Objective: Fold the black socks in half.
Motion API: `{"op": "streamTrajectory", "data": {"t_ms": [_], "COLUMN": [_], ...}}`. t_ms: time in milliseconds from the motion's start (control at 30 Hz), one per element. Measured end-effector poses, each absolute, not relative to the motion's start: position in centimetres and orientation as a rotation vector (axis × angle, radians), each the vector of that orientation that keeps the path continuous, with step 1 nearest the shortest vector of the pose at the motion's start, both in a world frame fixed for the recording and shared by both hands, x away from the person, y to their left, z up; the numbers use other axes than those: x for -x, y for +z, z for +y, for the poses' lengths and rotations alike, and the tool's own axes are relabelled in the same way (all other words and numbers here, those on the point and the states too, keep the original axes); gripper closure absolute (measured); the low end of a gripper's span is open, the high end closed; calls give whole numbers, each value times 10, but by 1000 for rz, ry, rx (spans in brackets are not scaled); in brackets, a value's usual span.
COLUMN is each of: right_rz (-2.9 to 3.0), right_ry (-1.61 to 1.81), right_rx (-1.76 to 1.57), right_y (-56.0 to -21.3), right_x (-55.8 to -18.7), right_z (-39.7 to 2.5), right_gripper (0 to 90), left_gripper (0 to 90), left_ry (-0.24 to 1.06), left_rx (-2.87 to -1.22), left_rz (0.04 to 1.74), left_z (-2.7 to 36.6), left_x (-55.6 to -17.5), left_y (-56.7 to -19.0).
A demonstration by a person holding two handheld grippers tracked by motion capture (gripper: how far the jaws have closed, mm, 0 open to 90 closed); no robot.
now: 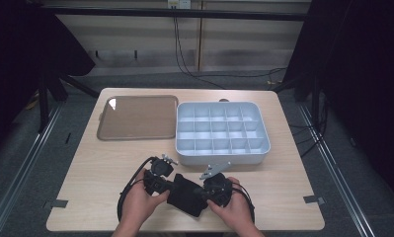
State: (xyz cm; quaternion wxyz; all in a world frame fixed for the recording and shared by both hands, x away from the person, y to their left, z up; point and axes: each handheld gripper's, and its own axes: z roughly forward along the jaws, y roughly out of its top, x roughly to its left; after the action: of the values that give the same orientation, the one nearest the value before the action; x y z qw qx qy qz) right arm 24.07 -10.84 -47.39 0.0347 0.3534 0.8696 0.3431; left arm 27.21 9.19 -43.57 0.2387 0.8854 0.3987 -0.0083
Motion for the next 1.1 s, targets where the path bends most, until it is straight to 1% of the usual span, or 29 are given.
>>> {"op": "streamTrajectory", "data": {"t_ms": [100, 300, 667, 933, 1100], "right_rz": [2679, 2679, 2669, 2659, 2664], "right_ry": [1071, 1077, 1115, 1135, 1139], "right_rx": [-1099, -1094, -1103, -1101, -1104], "right_y": [-478, -486, -489, -490, -490], "right_x": [-241, -243, -247, -247, -248], "right_z": [-107, -102, -88, -86, -88], "right_gripper": [900, 900, 900, 900, 900], "left_gripper": [797, 797, 799, 800, 802], "left_ry": [-49, -29, -58, -102, -96], "left_rx": [-2410, -2419, -2423, -2443, -2456], "left_rz": [1085, 1050, 975, 943, 952], "left_z": [92, 89, 84, 72, 68], "left_x": [-272, -268, -263, -258, -258], "left_y": [-435, -429, -420, -431, -435]}}
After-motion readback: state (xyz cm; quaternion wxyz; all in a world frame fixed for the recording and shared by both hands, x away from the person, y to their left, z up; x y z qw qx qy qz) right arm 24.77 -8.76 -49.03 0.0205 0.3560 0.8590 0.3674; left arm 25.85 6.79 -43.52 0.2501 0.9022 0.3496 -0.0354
